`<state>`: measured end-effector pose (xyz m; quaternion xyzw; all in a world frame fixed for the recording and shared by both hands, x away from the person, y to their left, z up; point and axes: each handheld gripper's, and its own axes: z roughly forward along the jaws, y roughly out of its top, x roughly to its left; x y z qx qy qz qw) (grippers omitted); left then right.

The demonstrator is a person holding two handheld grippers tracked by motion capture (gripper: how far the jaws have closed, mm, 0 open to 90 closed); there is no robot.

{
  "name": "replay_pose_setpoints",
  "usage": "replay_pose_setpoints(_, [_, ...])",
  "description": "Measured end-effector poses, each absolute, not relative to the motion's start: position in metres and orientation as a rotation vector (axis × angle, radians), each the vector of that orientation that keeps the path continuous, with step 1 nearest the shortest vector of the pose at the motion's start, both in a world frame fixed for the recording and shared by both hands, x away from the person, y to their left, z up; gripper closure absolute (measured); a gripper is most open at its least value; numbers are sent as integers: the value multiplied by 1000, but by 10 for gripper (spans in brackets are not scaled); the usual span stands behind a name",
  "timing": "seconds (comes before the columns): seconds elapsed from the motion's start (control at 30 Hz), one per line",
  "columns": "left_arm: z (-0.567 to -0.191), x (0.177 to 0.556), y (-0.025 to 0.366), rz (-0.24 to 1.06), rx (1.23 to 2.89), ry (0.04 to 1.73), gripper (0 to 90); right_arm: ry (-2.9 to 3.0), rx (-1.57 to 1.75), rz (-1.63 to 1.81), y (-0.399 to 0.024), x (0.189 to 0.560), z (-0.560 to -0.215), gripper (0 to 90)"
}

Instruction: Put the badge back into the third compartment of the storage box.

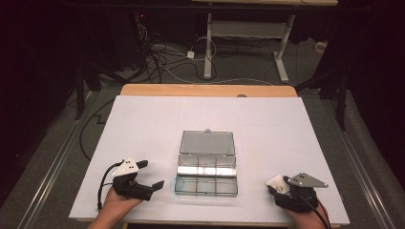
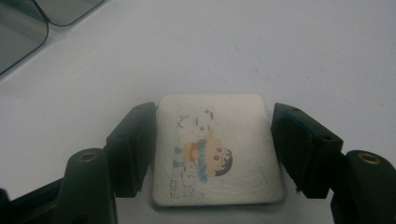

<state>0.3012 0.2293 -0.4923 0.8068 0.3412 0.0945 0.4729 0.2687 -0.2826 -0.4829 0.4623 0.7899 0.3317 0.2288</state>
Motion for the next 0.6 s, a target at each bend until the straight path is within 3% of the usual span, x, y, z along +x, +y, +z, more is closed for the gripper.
replay_pose_setpoints(0.6, [-492,302,229,235,1975,846,0,2166,1254,926,-283,267,-483,333])
